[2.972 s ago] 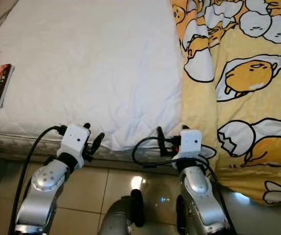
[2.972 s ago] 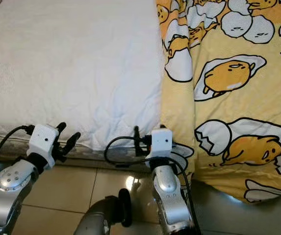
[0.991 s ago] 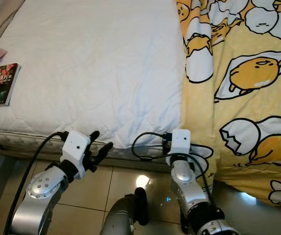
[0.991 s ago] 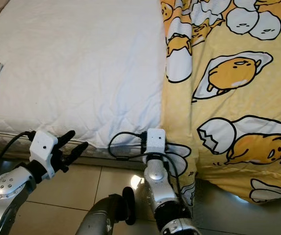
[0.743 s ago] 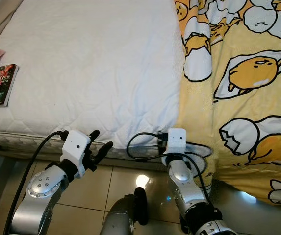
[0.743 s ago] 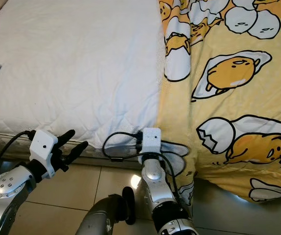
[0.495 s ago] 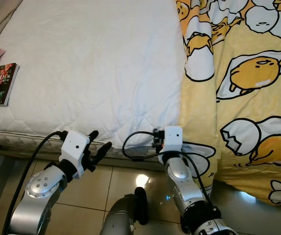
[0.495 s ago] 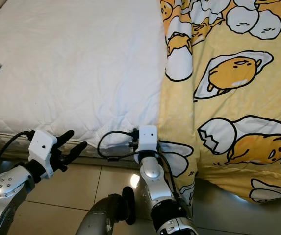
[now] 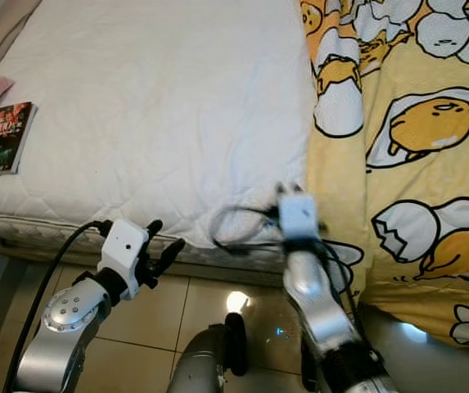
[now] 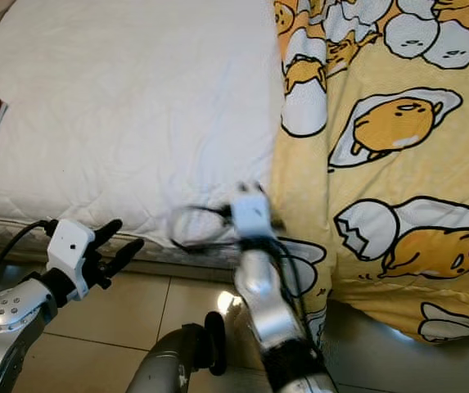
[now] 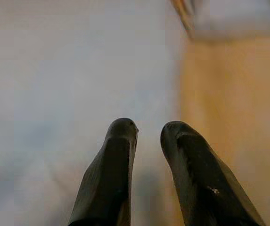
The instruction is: Clean up the room
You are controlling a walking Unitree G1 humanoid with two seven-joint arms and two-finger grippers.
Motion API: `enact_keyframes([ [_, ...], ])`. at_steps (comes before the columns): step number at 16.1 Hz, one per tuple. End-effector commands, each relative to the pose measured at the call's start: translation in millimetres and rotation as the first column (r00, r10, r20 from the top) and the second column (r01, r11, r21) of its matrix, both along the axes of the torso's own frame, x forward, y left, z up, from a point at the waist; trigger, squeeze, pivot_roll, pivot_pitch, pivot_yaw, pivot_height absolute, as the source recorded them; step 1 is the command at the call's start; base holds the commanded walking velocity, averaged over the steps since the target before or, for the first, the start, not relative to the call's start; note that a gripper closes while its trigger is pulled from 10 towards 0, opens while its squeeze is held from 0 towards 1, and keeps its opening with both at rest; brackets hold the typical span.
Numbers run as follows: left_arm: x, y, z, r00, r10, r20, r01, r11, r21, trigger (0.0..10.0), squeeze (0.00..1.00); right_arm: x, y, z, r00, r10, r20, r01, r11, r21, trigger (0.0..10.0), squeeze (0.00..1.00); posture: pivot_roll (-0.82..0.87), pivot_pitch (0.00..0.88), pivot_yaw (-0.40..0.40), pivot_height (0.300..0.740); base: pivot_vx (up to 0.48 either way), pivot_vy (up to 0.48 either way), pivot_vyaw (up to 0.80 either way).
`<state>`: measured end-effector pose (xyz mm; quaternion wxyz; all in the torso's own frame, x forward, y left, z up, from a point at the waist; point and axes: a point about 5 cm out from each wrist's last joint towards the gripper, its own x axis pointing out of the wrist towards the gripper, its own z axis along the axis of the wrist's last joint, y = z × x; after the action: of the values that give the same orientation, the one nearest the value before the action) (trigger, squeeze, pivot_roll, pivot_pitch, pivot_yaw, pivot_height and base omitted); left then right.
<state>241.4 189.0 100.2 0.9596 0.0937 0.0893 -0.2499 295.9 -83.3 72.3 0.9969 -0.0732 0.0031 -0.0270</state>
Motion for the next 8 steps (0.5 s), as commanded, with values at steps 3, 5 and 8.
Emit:
enact_keyframes([
  [3,-3.3,8.2,-4.6,1.000,0.012,-0.028,-0.012,1.000,0.026,10.0,0.00,-8.1,-6.4,-28.5,0.983,-0.105,-0.150,0.099,0.994,-0.044,10.0,1.00,0.15,0.287,0.218,0.740,0.000,0.000,0.00],
  [5,-3.0,10.0,-4.2,1.000,0.012,-0.029,-0.012,0.999,0.031,10.0,0.00,-7.9,-9.6,-32.2,0.982,-0.110,-0.151,0.092,0.988,-0.125,10.0,1.00,0.15,0.292,0.220,0.740,0.000,0.000,0.00],
  [8,-3.3,8.4,-5.0,0.999,0.009,-0.030,-0.008,0.999,0.033,10.0,0.00,-8.5,-9.0,-37.2,0.983,-0.107,-0.151,0.082,0.983,-0.161,10.0,1.00,0.15,0.298,0.225,0.740,0.000,0.000,0.00],
])
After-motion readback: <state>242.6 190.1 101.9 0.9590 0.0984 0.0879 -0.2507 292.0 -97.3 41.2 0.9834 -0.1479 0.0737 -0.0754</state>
